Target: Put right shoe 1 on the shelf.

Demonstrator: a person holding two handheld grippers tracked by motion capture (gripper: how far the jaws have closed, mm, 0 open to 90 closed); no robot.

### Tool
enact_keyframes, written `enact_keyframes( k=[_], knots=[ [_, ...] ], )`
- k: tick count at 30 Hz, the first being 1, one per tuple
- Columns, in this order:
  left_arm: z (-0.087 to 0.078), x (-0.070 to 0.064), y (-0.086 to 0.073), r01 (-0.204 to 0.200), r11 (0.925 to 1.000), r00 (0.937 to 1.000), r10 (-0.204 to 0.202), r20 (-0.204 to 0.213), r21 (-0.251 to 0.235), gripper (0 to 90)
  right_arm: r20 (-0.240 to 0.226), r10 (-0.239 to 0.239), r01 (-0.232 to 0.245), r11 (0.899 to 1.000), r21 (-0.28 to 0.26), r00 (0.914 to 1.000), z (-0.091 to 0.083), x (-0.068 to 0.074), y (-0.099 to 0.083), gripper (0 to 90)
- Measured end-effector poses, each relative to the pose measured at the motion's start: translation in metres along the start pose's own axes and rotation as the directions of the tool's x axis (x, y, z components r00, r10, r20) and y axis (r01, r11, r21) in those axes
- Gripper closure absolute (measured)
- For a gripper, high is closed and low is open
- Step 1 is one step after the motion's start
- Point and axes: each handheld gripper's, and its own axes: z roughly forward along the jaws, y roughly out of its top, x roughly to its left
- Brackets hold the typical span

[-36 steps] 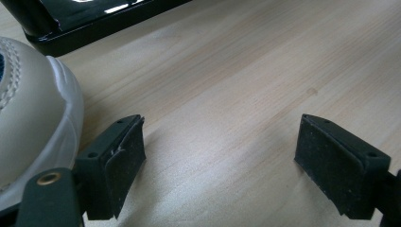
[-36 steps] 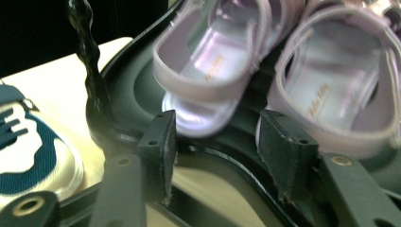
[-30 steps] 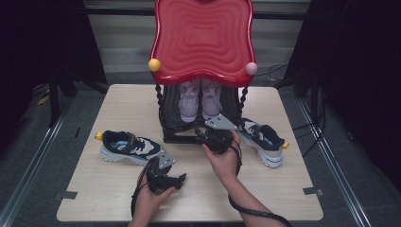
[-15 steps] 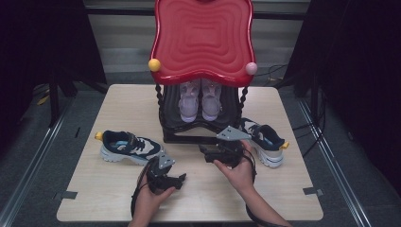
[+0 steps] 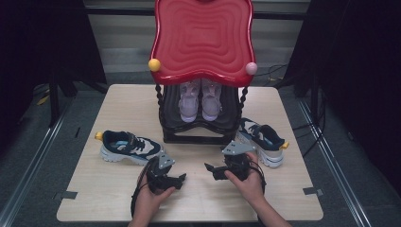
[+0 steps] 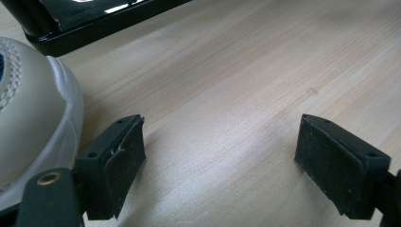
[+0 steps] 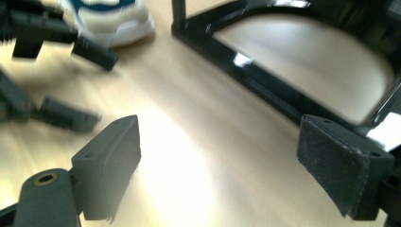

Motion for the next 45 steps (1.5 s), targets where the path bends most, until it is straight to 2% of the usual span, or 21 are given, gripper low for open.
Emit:
enact_keyframes(
  k=[5,10,19,20,23,27,30,33,41,45],
  knots=[
    [0.0,0.0,0.0,0.003,1.0,1.0,-0.003,0.0,-0.002,16.1,-0.025,0.002,-0.001,0.999,0.043,0.9997,-0.003,-0.001,-0.02,14.2],
    [0.0,0.0,0.0,-0.001,1.0,1.0,0.001,0.0,0.001,16.0,-0.04,0.027,-0.023,0.997,0.079,0.9988,-0.008,-0.005,-0.034,14.3],
    [0.0,0.0,0.0,0.0,1.0,1.0,0.0,0.0,0.0,16.1,-0.07,0.02,-0.009,0.989,0.15,0.9974,-0.019,-0.011,-0.054,14.2],
    [0.0,0.0,0.0,0.006,1.0,1.0,-0.006,0.001,-0.003,16.1,-0.068,0.017,-0.007,0.989,0.145,0.9975,-0.022,-0.011,-0.055,14.2],
    [0.0,0.0,0.0,0.001,1.0,1.0,-0.001,0.0,-0.001,16.1,-0.08,0.006,0.006,0.988,0.153,0.9968,-0.026,-0.014,-0.058,14.6],
    [0.0,0.0,0.0,0.004,1.0,1.0,-0.004,0.0,-0.004,16.1,-0.081,-0.039,0.052,0.986,0.159,0.9959,-0.029,-0.014,-0.061,14.2],
    [0.0,0.0,0.0,0.006,1.0,1.0,-0.006,0.001,-0.004,15.9,-0.093,-0.049,0.063,0.985,0.159,0.9944,-0.029,-0.016,-0.061,14.1],
    [0.0,0.0,0.0,-0.004,1.0,1.0,0.004,0.003,0.003,15.1,-0.089,-0.044,0.058,0.985,0.162,0.9951,-0.03,-0.015,-0.061,14.3],
    [0.0,-0.001,0.0,0.011,0.9999,0.9999,-0.011,0.005,-0.004,14.8,-0.087,-0.044,0.058,0.985,0.162,0.9952,-0.03,-0.015,-0.062,14.0],
    [-0.001,0.0,-0.001,0.001,1.0,1.0,-0.001,0.009,0.0,15.2,-0.089,-0.045,0.059,0.985,0.162,0.995,-0.029,-0.015,-0.061,13.9]
  ],
)
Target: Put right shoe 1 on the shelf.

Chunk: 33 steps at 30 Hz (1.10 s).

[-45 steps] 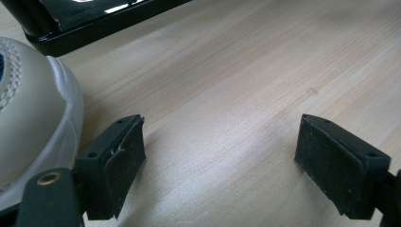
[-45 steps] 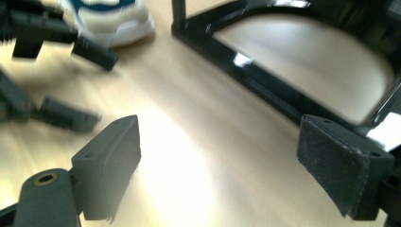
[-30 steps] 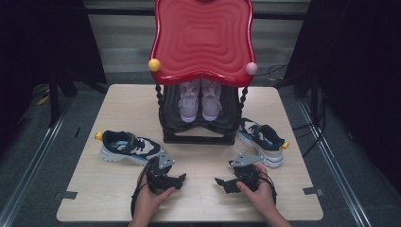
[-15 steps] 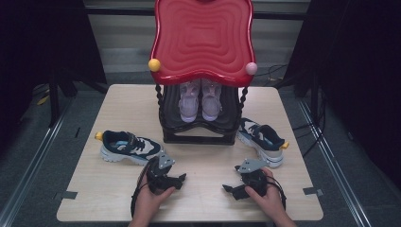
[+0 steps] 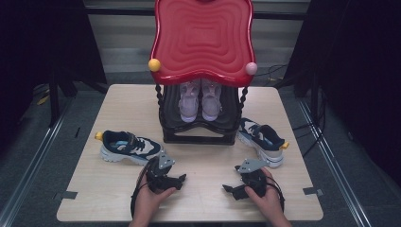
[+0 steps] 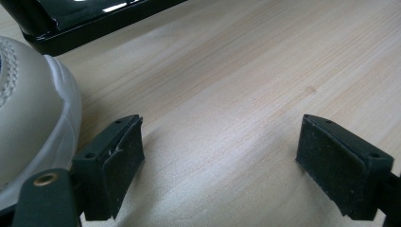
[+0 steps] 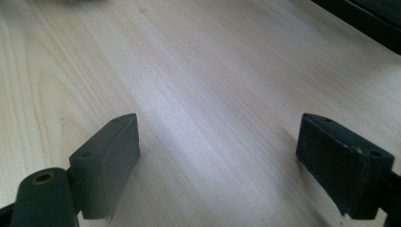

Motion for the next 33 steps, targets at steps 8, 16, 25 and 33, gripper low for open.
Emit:
enact_keyframes(
  k=[8,16,25,33],
  knots=[
    [-0.002,0.001,0.002,-0.017,0.9997,0.9998,0.017,-0.004,0.019,16.9,0.0,0.0,0.0,1.0,-0.002,1.0,0.0,0.0,0.0,13.9],
    [-0.011,0.005,0.01,-0.028,0.9986,0.9991,0.027,0.034,0.044,18.8,0.0,0.0,0.0,1.0,-0.002,1.0,0.0,0.0,0.0,13.9],
    [-0.017,0.01,0.015,-0.031,0.9957,0.9968,0.025,0.076,0.087,19.6,-0.001,0.0,0.0,1.0,-0.002,1.0,0.0,0.0,0.0,13.9],
    [-0.029,0.02,0.024,-0.04,0.9942,0.9963,0.032,0.08,0.1,20.0,-0.001,0.0,0.0,1.0,-0.002,1.0,0.0,0.0,0.0,13.9]
  ],
)
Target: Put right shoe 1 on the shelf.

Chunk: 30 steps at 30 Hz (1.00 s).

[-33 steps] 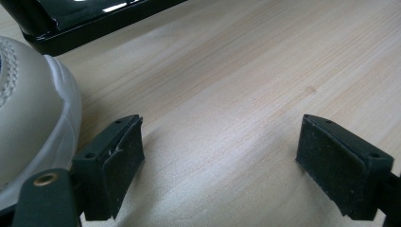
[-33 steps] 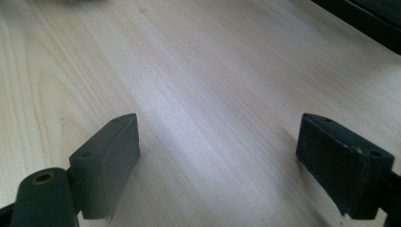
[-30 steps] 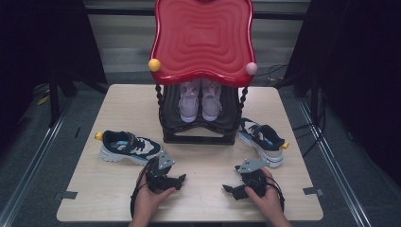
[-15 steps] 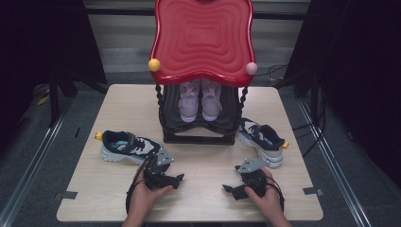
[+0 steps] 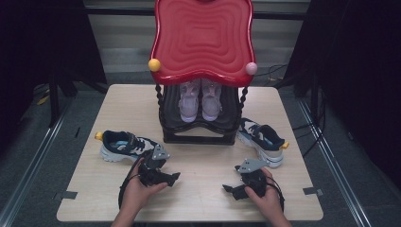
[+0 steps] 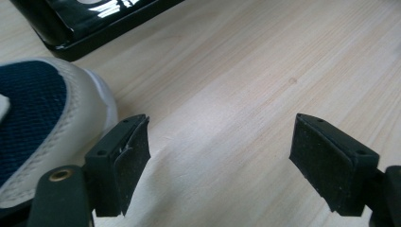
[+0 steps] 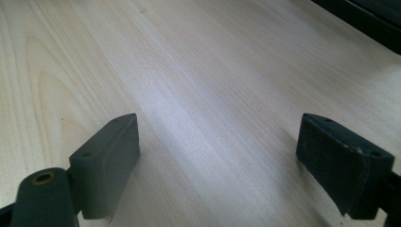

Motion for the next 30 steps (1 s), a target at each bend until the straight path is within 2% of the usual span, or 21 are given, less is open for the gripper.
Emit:
enact_keyframes(
  k=[4,10,12,18,21,23,24,30],
  knots=[
    [-0.005,0.004,0.003,-0.003,1.0,1.0,0.003,0.009,0.009,20.0,0.0,0.0,0.0,1.0,0.0,1.0,0.0,0.0,0.0,13.9],
    [-0.014,0.01,0.005,-0.001,0.9999,1.0,0.001,0.001,0.017,20.2,0.0,0.0,0.0,1.0,0.0,1.0,0.0,0.0,0.0,13.8],
    [-0.016,0.012,0.006,-0.008,0.9993,1.0,0.008,-0.002,0.037,20.4,0.0,0.0,0.0,1.0,0.0,1.0,0.0,0.0,0.0,13.9],
    [-0.027,0.02,0.009,-0.014,0.9987,0.9999,0.014,0.0,0.05,20.5,0.0,0.0,0.0,1.0,0.0,1.0,0.0,0.0,0.0,13.8],
    [-0.033,0.026,0.012,-0.029,0.998,0.9994,0.03,-0.014,0.055,20.5,0.0,0.0,0.0,1.0,0.0,1.0,0.0,0.0,0.0,13.8],
    [-0.038,0.03,0.014,-0.018,0.998,0.9996,0.019,-0.021,0.06,20.5,0.0,0.0,0.0,1.0,0.0,1.0,0.0,0.0,0.0,13.8],
    [-0.041,0.033,0.015,-0.031,0.9974,0.9992,0.032,-0.021,0.065,20.5,0.0,0.0,0.0,1.0,0.0,1.0,0.0,0.0,0.0,13.8],
    [-0.053,0.045,0.023,-0.042,0.9954,0.9981,0.045,-0.042,0.086,20.6,-0.002,0.0,0.0,1.0,0.0,1.0,0.0,0.0,0.0,13.7]
  ],
)
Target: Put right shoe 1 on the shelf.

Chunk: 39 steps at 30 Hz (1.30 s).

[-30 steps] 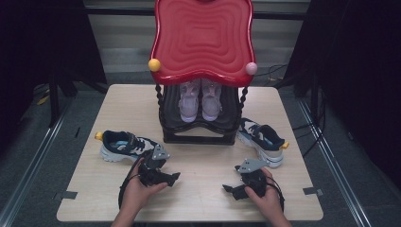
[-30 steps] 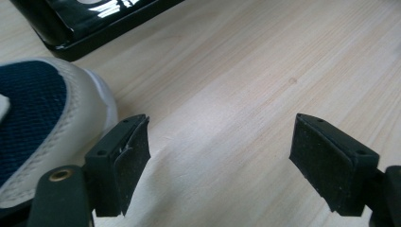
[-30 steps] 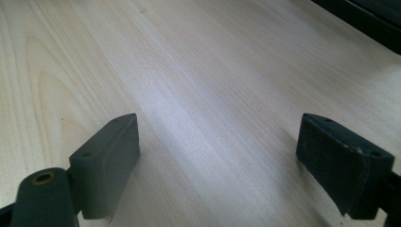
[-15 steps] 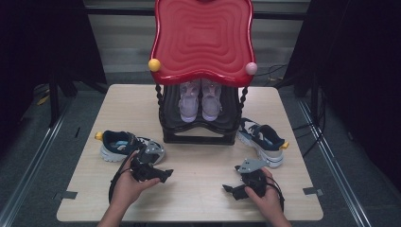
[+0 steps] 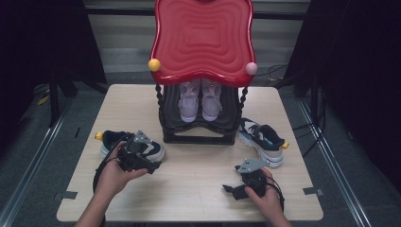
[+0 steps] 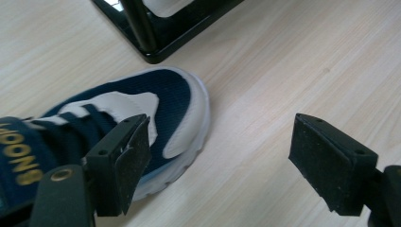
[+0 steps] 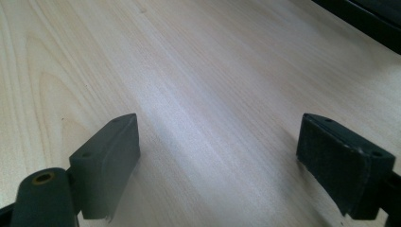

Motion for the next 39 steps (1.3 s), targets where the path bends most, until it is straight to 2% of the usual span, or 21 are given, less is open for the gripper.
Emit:
enact_keyframes(
  k=[4,10,13,17,20,26,30,34,36,38,39],
  knots=[
    [-0.005,0.007,0.002,-0.011,0.9999,0.9998,0.011,-0.015,0.013,20.5,0.0,0.0,0.0,1.0,0.0,1.0,0.0,0.0,0.0,13.7],
    [-0.013,0.02,0.004,-0.007,1.0,0.9995,0.007,-0.03,-0.004,19.8,0.0,0.0,0.0,1.0,0.0,1.0,0.0,0.0,0.0,13.7],
    [-0.017,0.027,0.005,0.014,0.9998,0.9991,-0.014,-0.04,-0.013,19.9,-0.001,0.0,0.0,1.0,0.0,1.0,0.0,0.0,0.0,13.7],
    [-0.021,0.035,0.007,0.017,0.9998,0.9974,-0.018,-0.069,-0.013,19.9,-0.001,0.0,0.0,1.0,0.0,1.0,0.0,0.0,0.0,13.7],
    [-0.022,0.044,0.005,0.043,0.9988,0.9954,-0.045,-0.085,-0.025,20.0,-0.001,0.0,0.0,1.0,0.0,1.0,0.0,0.0,0.0,13.7],
    [-0.015,0.054,-0.003,0.054,0.9983,0.9943,-0.052,-0.093,0.02,20.0,-0.001,0.0,0.0,1.0,0.0,1.0,0.0,0.0,0.0,13.6],
    [-0.008,0.059,-0.009,0.059,0.9971,0.9942,-0.055,-0.093,0.047,24.8,-0.002,0.0,0.0,1.0,0.0,1.0,0.0,0.0,0.0,13.6],
    [-0.005,0.06,-0.013,0.056,0.9958,0.9944,-0.049,-0.094,0.072,36.1,-0.001,0.0,0.0,1.0,0.0,1.0,0.0,0.0,0.0,13.6],
    [-0.003,0.062,-0.016,0.049,0.9954,0.9923,-0.039,-0.117,0.082,42.0,-0.002,0.0,0.0,1.0,0.0,1.0,0.0,0.0,0.0,13.6],
    [-0.006,0.064,-0.017,0.059,0.9942,0.9891,-0.046,-0.14,0.09,49.5,-0.002,0.0,0.0,1.0,0.0,1.0,0.0,0.0,0.0,13.6],
    [-0.006,0.064,-0.017,0.059,0.9942,0.9891,-0.046,-0.14,0.09,56.2,-0.002,0.0,0.0,1.0,0.0,1.0,0.0,0.0,0.0,13.6]
  ],
)
